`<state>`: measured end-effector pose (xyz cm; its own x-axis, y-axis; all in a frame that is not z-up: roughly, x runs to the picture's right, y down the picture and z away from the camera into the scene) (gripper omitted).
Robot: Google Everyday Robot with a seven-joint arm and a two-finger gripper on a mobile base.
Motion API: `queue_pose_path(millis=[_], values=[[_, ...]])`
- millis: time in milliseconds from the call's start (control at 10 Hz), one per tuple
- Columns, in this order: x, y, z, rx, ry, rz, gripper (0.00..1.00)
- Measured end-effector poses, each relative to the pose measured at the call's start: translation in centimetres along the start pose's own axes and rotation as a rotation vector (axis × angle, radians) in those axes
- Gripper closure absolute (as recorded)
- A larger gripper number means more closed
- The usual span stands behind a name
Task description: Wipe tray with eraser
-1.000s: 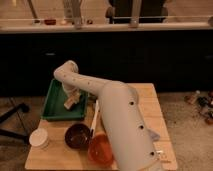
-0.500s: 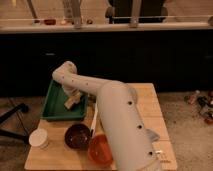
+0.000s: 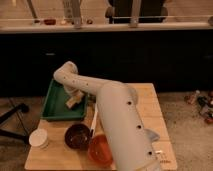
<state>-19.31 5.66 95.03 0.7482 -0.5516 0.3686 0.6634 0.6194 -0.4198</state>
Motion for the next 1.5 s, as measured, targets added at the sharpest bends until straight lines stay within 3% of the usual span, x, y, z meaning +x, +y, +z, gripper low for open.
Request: queue_pose_path(millis=[300,900,1100,1500], values=[[0.4,-1.3,0.7,-0.001,0.001,-0.022,1.0],[-4.2,-4.2,0.9,0.02,-0.035,-0.166,1.0],[-6.1,-3.4,0.9,0.008,-0.056,-0.22,1.0],[-5.7,-0.6,0.7,-0.035,-0.052,-0.237,1.0]])
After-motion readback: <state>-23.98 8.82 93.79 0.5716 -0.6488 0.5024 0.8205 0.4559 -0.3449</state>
